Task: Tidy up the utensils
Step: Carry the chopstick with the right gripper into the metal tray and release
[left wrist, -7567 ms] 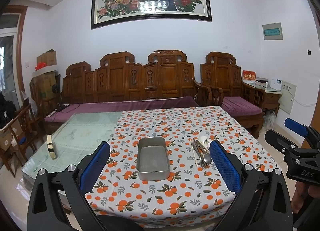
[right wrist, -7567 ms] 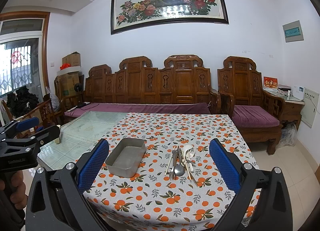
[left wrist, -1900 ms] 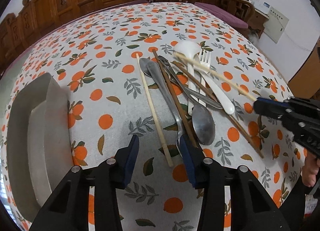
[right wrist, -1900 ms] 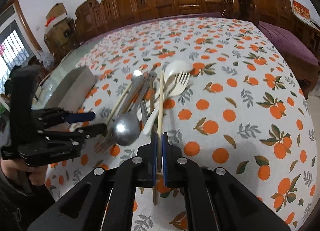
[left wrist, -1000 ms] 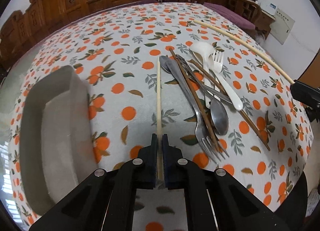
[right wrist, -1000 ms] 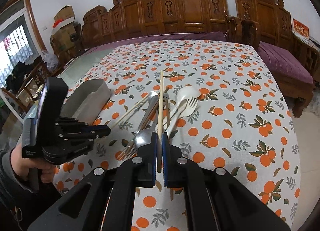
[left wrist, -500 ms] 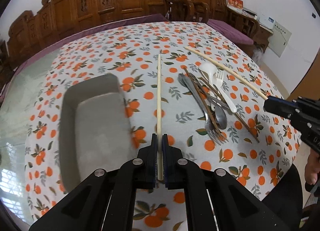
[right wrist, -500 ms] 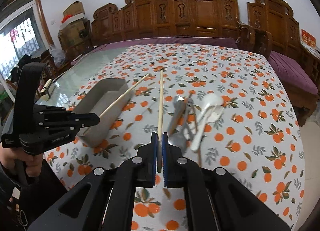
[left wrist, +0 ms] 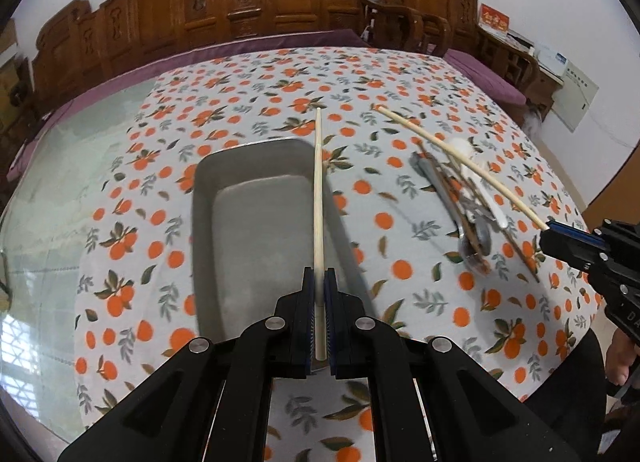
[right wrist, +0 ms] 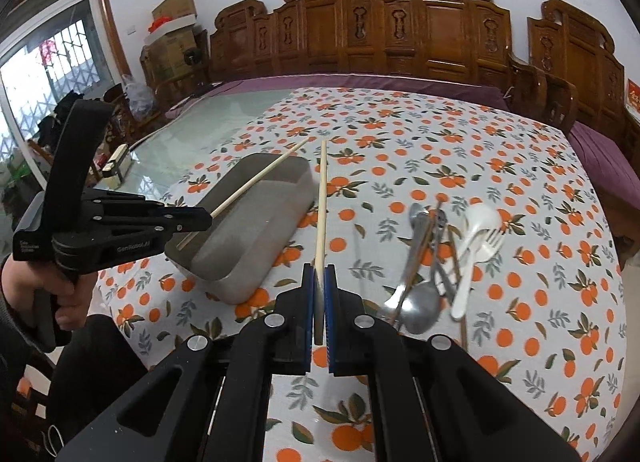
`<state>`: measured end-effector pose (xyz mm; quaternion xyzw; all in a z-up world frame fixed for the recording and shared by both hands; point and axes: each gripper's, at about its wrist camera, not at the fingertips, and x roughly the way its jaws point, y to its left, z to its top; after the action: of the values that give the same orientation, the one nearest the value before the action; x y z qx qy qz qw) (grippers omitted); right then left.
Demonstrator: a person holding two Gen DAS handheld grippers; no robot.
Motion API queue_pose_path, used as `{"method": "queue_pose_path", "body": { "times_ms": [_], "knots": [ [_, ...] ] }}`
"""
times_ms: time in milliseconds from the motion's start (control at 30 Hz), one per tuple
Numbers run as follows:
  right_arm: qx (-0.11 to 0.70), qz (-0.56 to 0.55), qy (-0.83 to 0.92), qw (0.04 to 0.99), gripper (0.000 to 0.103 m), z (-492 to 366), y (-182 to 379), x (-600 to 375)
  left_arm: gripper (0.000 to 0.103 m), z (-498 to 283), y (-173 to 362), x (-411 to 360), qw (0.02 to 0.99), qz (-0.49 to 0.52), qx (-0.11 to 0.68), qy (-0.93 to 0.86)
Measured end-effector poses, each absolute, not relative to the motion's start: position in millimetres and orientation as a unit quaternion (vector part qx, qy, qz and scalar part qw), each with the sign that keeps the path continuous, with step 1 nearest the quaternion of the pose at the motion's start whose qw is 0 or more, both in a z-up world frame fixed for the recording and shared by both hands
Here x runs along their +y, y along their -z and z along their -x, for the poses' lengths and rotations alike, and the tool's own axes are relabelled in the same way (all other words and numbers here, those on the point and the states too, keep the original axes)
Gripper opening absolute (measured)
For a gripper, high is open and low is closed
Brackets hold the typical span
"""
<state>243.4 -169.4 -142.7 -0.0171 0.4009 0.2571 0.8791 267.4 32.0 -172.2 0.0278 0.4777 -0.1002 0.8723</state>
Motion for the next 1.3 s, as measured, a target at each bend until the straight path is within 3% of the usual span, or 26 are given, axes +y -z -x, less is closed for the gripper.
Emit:
{"method": "queue_pose_path", "body": {
  "times_ms": [600,800,1133,1300],
  "knots": [
    [0.416,0.027,-0.271,0.867,0.006,-253.8,148.6,-124.0,0.005,-289.9,209.0,73.8,0.851,0.006,0.519,0.073],
    [0.422,0.026,-0.281,0.862,0.006,-258.9,151.8,-107.4,0.02,-283.9,193.7,81.1,0.862,0.007,0.501,0.079],
    [0.447,0.024,-0.287,0.847,0.006,-275.7,173.0,-66.6,0.058,-252.0,163.0,119.5,0.886,0.0,0.46,0.061],
    [0.461,0.031,-0.281,0.841,0.006,-289.1,182.1,-44.2,0.069,-240.6,155.7,135.8,0.897,-0.007,0.44,0.049]
  ]
}}
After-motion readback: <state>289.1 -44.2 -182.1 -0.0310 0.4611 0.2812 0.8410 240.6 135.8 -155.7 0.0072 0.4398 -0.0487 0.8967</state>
